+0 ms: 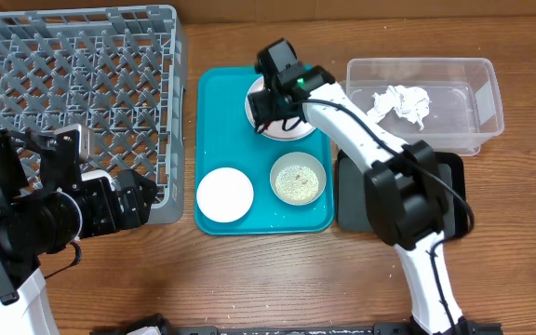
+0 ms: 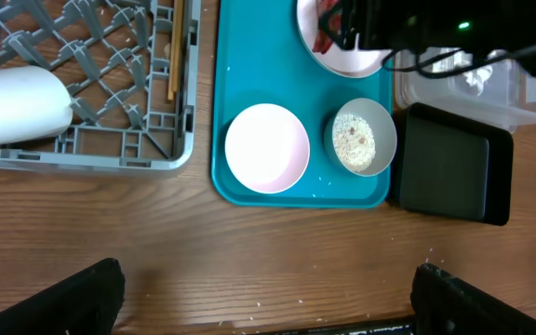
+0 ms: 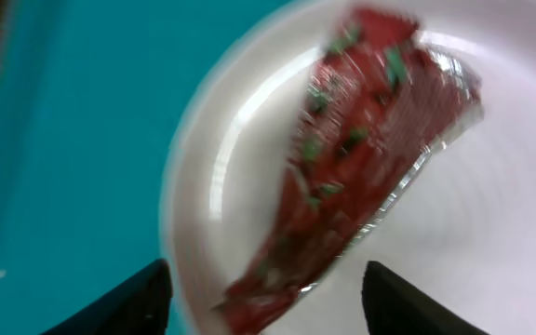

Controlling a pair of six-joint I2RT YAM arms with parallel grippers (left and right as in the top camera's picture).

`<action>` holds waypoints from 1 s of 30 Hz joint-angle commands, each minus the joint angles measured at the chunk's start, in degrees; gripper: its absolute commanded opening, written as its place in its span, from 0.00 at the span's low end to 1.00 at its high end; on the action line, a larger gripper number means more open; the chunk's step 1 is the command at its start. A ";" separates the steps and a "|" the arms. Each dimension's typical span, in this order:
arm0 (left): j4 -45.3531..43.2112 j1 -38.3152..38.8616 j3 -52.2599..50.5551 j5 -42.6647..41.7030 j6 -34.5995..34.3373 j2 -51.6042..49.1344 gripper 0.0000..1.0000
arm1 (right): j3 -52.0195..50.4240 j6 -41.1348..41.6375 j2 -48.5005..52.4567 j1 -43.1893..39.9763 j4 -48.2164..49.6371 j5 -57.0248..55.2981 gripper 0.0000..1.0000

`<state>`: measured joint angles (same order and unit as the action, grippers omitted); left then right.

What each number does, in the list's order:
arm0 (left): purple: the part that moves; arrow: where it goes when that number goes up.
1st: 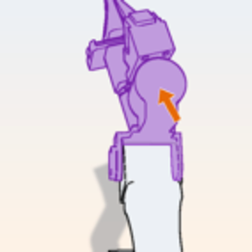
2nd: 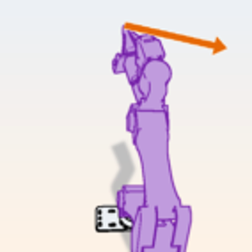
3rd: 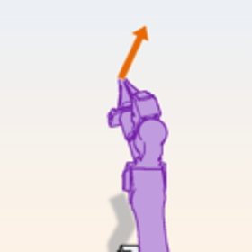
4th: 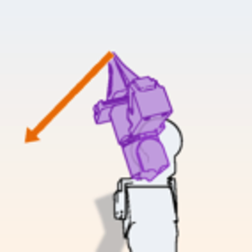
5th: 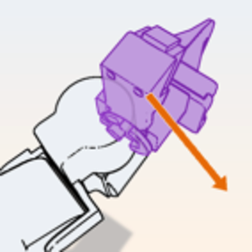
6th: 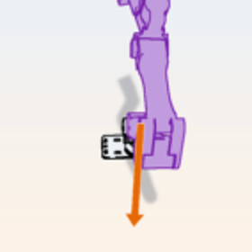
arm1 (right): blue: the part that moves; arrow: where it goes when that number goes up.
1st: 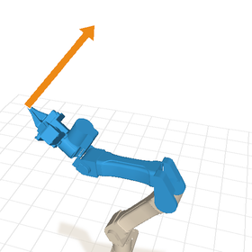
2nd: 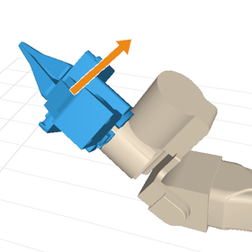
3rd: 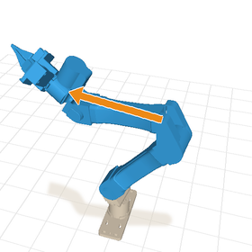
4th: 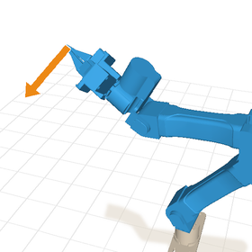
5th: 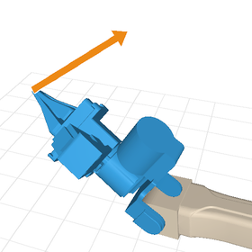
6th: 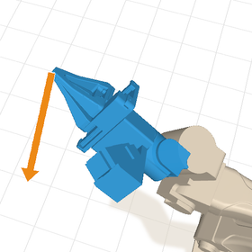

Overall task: Sort waste into correct bins and load items into the dishwasher
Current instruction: 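Grasp the red wrapper from the plate and drop it in the clear bin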

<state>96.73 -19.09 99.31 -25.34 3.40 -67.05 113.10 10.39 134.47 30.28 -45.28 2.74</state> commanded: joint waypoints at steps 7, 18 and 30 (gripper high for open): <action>0.07 0.37 0.26 -1.05 1.11 -0.17 1.00 | 0.42 3.39 1.44 -0.79 -1.11 -2.27 0.04; 0.07 0.37 0.26 -1.05 1.11 -0.20 1.00 | 13.00 3.15 -10.29 -5.73 -14.99 -6.99 0.04; 0.07 0.37 0.26 -1.05 1.11 -0.44 1.00 | 3.39 3.19 -13.11 -22.91 -29.38 -8.04 0.04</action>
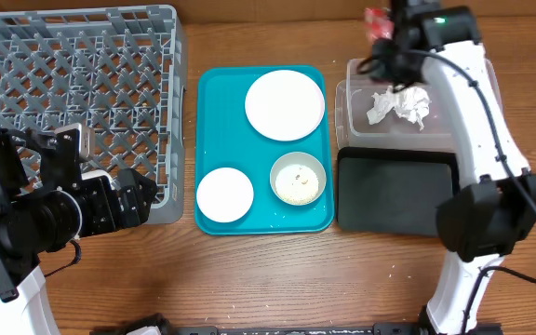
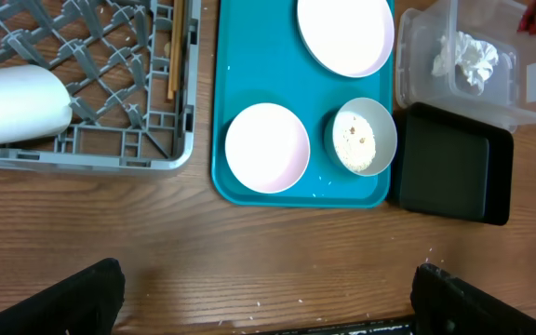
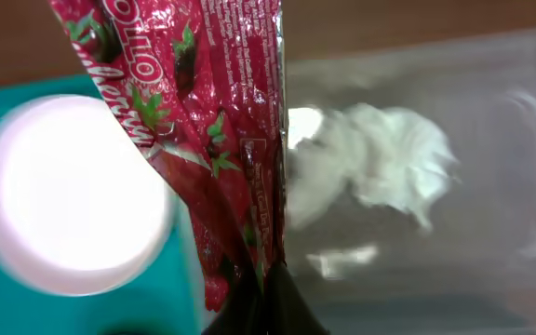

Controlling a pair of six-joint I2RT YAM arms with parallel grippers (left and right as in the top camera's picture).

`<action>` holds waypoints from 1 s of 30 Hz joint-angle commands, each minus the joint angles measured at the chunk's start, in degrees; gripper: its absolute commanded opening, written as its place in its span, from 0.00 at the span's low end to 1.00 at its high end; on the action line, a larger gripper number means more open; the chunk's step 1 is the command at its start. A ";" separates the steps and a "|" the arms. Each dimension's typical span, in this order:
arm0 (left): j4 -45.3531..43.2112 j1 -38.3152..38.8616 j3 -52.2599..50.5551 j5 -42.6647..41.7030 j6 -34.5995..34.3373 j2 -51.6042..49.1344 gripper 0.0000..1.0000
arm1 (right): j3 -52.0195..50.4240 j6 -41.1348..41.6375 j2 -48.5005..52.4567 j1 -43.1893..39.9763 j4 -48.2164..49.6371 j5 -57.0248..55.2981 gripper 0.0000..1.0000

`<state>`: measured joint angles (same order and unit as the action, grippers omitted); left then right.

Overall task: Sort waste into correct bins and load items into the dishwasher
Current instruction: 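Grasp the red wrapper from the plate and drop it in the clear bin, then move the right gripper to the grey rice bowl and grasp its rim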

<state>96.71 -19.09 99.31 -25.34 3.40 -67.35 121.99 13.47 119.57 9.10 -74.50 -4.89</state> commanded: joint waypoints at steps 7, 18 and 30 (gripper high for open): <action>0.09 0.37 0.26 -1.05 1.11 -0.13 1.00 | -8.85 -0.15 1.27 -4.35 -0.59 -0.31 0.57; 0.09 0.37 0.26 -1.05 1.11 -0.13 1.00 | -5.29 -1.68 -10.21 3.23 -10.56 19.56 0.58; 0.09 0.37 0.26 -1.05 1.11 -0.13 1.00 | -21.57 7.02 -9.25 26.60 1.03 11.21 0.57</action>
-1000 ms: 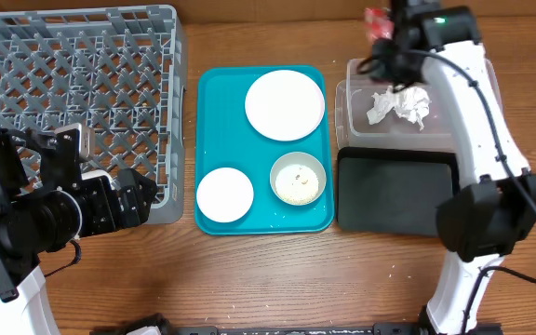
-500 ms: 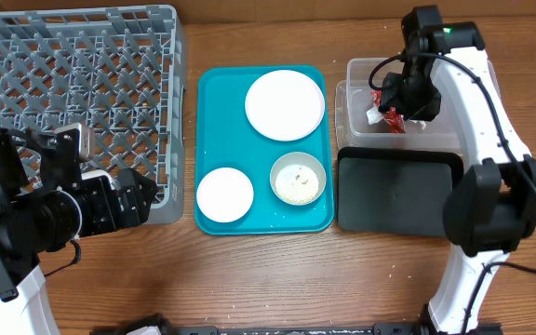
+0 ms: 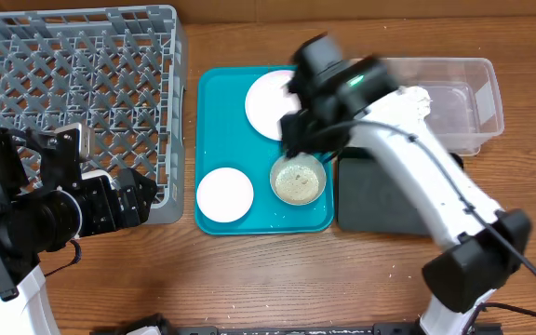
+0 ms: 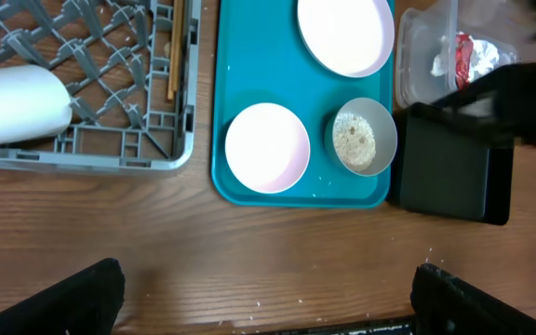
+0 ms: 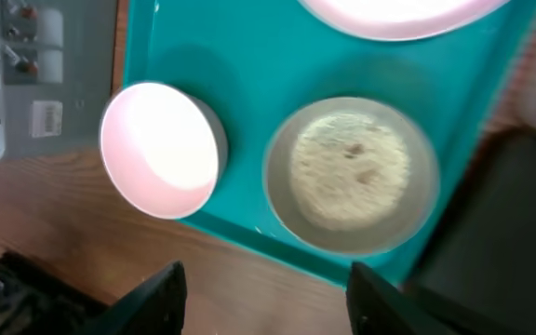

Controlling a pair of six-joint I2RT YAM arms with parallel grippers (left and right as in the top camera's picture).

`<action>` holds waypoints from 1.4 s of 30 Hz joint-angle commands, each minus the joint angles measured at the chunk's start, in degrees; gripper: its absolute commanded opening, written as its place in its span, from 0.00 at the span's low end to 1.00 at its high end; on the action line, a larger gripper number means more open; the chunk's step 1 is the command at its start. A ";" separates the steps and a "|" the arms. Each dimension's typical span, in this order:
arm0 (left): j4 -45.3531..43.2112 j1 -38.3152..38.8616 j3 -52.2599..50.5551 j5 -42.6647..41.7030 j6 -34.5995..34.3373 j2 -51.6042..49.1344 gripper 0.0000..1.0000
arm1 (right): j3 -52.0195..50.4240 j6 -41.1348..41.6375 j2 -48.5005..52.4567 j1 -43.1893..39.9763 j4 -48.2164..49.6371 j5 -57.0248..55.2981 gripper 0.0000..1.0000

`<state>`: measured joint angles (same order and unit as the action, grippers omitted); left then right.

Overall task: Sort waste into correct bins and load items into the dishwasher
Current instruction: 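Move the right gripper to the grey rice bowl and grasp its rim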

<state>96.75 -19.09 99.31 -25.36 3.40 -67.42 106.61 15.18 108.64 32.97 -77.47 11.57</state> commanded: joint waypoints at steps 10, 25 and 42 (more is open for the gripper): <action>0.04 0.37 0.26 -1.03 1.11 -0.07 1.00 | -24.92 10.38 2.19 5.66 27.65 -7.50 0.50; 0.04 0.37 0.26 -1.03 1.11 -0.07 1.00 | -27.21 8.41 1.99 6.51 29.55 -8.52 0.41; 0.04 0.37 0.26 -1.03 1.11 -0.07 1.00 | -25.18 7.37 0.55 6.40 28.35 -6.91 0.40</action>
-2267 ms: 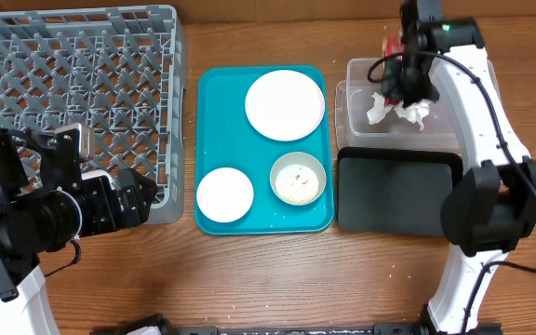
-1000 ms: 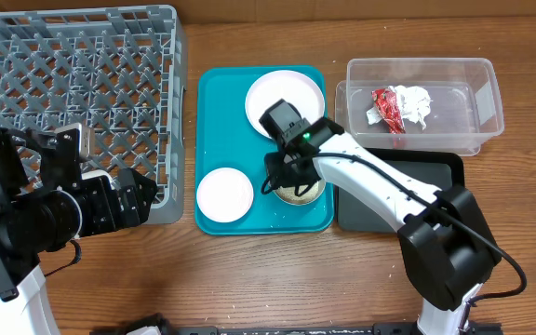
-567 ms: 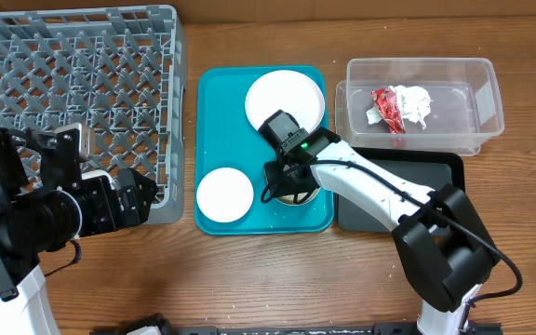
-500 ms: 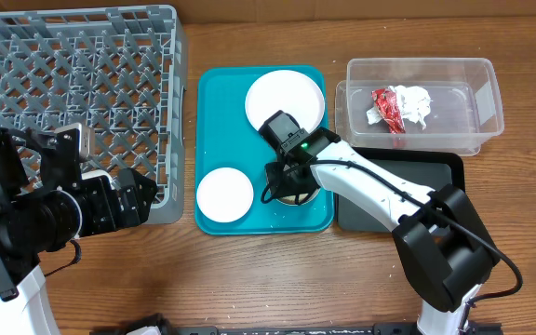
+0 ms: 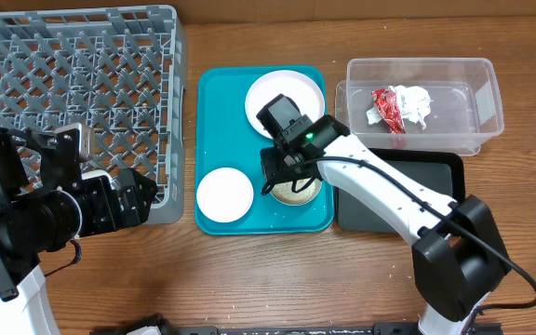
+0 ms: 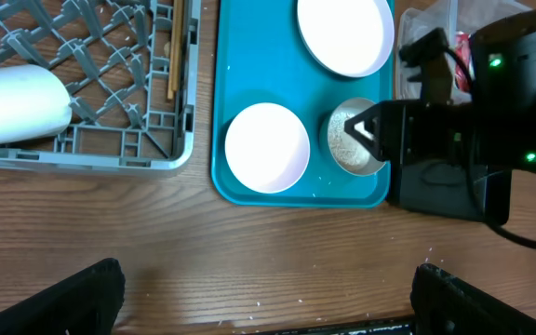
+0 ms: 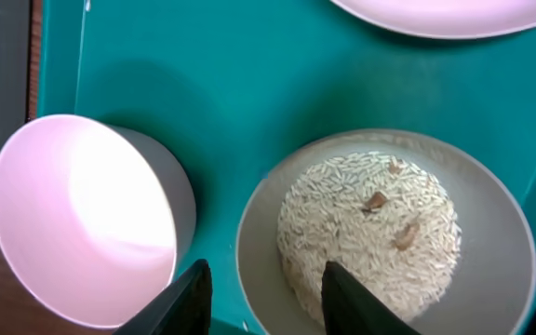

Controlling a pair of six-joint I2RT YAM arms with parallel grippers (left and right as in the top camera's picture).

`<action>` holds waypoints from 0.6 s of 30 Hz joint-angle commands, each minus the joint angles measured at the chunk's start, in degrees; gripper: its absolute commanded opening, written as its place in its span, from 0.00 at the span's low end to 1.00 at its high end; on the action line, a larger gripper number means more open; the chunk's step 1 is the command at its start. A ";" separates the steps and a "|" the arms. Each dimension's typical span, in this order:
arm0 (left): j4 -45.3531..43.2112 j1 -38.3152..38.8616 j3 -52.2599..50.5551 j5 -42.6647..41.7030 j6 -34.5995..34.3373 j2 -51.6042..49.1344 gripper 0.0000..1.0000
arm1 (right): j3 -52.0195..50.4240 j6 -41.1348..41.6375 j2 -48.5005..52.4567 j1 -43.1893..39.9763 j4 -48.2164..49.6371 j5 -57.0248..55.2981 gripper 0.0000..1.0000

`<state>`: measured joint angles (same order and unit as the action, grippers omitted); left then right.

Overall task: Sort waste into correct bins and load items into the dishwasher
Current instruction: 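Move the right gripper to the grey rice bowl and grasp its rim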

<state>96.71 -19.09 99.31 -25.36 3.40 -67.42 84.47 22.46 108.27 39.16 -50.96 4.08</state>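
A grey bowl of rice [image 7: 389, 233] sits on the teal tray [image 5: 220, 112] beside an empty white bowl [image 5: 224, 194] and an empty white plate [image 5: 291, 93]. My right gripper [image 7: 266, 274] is open, low over the rice bowl, its fingers astride the bowl's left rim. A red wrapper [image 5: 386, 104] and a white tissue [image 5: 415, 100] lie in the clear bin [image 5: 482, 93]. At the left, my left gripper [image 6: 268, 307] stands open over bare wood, holding nothing.
The grey dish rack [image 5: 73, 84] fills the back left, with a white cup [image 6: 17, 104] and chopsticks [image 6: 172, 46] in it. A black bin [image 5: 426, 200] lies right of the tray, below the clear bin.
My right gripper has come down from higher above the two bowls to just over the rice bowl's rim, still open. The left arm has not moved.
My right gripper was open over the red wrapper on the white plate. Then it was shut on the wrapper above the clear bin. Then the wrapper lay in the bin and the gripper was open over the bowls, and now it is down at the rice bowl.
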 commanded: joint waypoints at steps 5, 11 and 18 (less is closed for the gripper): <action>0.09 0.37 0.26 -1.03 1.11 -0.07 1.00 | -5.18 0.00 3.30 0.55 4.09 3.21 0.39; 0.09 0.37 0.26 -1.01 1.11 -0.07 1.00 | -4.87 -0.63 3.58 0.59 4.59 1.86 0.35; 0.09 0.37 0.26 -1.03 1.11 -0.07 1.00 | -0.09 -3.43 0.13 0.92 1.68 1.99 0.35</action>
<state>96.71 -19.09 99.31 -25.36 3.40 -67.42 80.62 20.93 112.14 39.46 -49.47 6.02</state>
